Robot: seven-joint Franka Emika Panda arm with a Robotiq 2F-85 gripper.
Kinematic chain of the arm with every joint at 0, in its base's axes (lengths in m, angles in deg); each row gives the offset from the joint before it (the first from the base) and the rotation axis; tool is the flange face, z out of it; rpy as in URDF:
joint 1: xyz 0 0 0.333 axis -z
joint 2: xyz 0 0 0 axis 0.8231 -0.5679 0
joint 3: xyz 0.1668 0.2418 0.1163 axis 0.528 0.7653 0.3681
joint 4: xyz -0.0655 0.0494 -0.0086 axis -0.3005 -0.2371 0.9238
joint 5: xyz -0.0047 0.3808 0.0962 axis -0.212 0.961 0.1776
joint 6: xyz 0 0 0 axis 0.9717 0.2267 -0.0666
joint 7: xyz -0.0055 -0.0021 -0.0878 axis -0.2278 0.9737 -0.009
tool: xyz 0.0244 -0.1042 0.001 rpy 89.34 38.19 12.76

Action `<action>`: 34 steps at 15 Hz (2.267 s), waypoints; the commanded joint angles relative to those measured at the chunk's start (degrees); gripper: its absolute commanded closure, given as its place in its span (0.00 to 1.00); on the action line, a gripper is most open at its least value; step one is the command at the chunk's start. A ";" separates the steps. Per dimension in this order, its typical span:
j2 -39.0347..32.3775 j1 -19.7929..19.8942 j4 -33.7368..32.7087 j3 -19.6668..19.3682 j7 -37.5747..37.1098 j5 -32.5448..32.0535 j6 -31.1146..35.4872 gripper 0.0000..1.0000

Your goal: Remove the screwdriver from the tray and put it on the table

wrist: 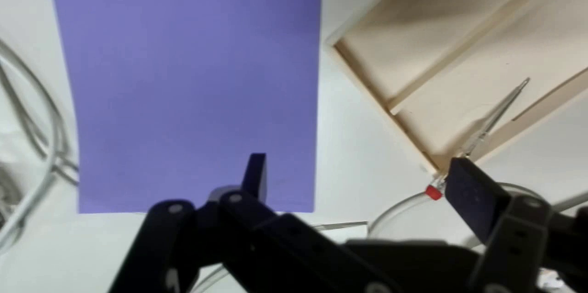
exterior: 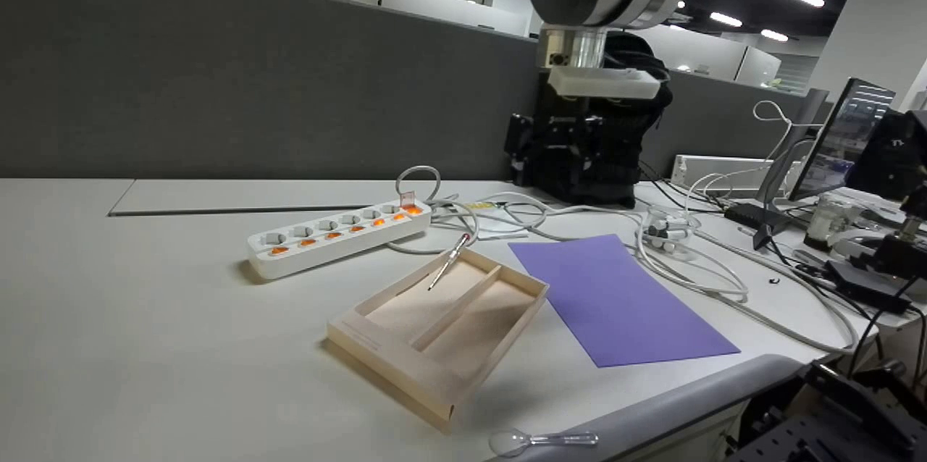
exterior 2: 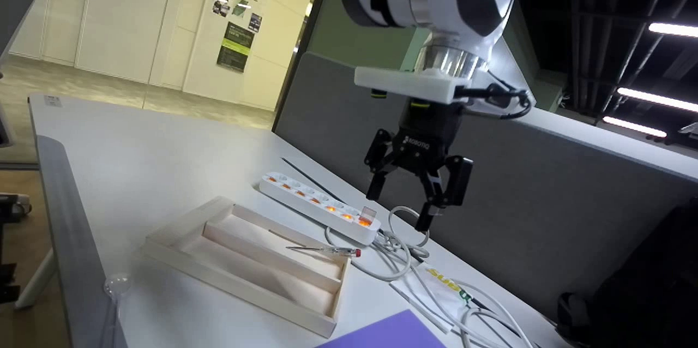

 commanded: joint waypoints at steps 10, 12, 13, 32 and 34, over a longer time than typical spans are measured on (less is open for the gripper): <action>-9.64 -3.57 -7.51 -0.79 -0.90 3.44 3.05 0.00; -12.32 -4.81 -8.44 -1.22 -4.20 3.60 8.62 0.00; -13.72 -5.93 -9.07 -1.94 -7.15 3.03 10.69 0.00; -27.10 -14.62 -17.10 -6.17 -16.13 7.93 14.86 0.69; -27.35 -14.95 -17.19 -5.88 -16.27 8.64 15.03 0.81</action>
